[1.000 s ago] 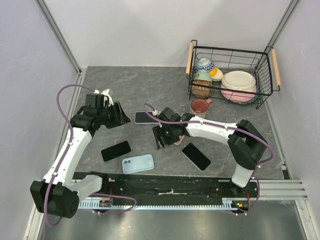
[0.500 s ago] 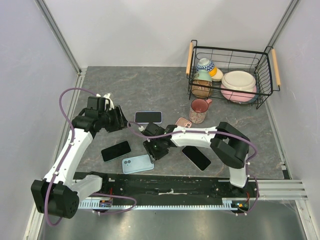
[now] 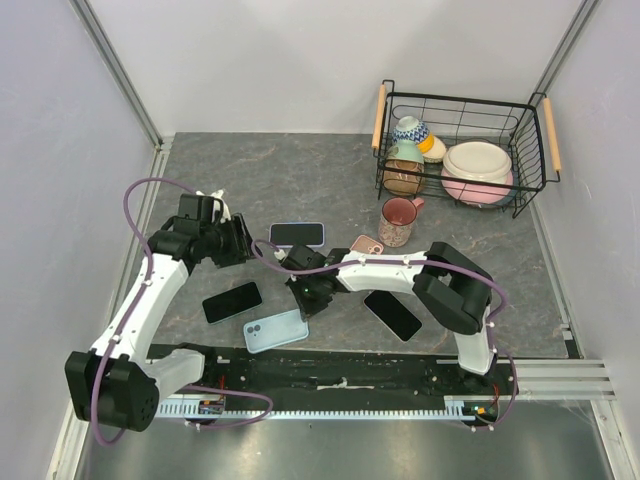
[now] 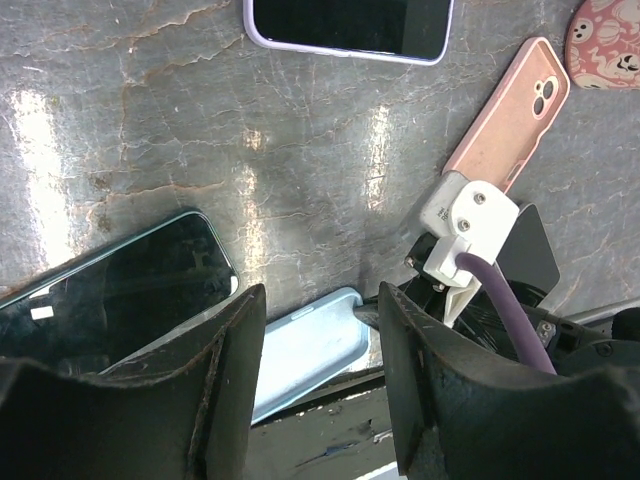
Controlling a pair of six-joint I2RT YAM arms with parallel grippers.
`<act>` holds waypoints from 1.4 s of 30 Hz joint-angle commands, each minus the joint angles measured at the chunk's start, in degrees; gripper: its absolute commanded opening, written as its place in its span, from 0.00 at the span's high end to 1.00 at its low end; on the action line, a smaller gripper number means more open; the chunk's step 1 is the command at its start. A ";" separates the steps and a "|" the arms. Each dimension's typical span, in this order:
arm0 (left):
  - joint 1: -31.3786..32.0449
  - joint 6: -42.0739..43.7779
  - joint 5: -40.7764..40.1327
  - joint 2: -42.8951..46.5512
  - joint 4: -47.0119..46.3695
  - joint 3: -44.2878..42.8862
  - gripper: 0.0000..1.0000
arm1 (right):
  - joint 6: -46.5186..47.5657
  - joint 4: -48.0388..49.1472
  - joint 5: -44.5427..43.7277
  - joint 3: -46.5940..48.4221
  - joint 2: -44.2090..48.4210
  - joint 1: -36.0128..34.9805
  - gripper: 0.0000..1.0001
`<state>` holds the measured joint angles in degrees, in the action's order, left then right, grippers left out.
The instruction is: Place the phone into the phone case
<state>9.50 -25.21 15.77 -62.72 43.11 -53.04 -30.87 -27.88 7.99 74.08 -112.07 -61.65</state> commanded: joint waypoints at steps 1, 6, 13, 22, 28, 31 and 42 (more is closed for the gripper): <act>0.00 1.39 1.46 -1.08 -2.33 -0.05 0.45 | 0.02 0.19 -1.22 1.41 -0.52 0.12 0.93; 0.00 1.22 2.07 -1.88 -3.21 0.04 0.45 | 1.34 0.11 -1.13 1.59 1.76 1.61 1.00; 0.00 1.66 2.60 -4.43 -3.74 0.30 0.45 | 3.89 -0.33 0.01 0.89 7.04 4.69 1.00; 0.00 1.66 3.21 -6.71 -4.88 0.65 0.45 | 3.19 0.80 3.87 -0.25 8.80 11.72 1.00; 0.00 2.01 3.39 -8.73 -5.32 0.13 0.45 | -0.50 6.59 7.91 -2.36 6.52 16.82 1.00; 0.00 2.01 3.39 -9.09 -5.41 0.13 0.45 | -3.84 10.90 9.24 -4.12 5.90 19.45 1.00; 0.00 2.36 3.57 -11.11 -5.93 -0.31 0.45 | -11.04 18.99 8.71 -5.53 2.04 22.97 1.00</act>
<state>9.50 -25.17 18.22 -73.36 38.81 -52.31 -37.93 -15.03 16.71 69.14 -109.14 -39.18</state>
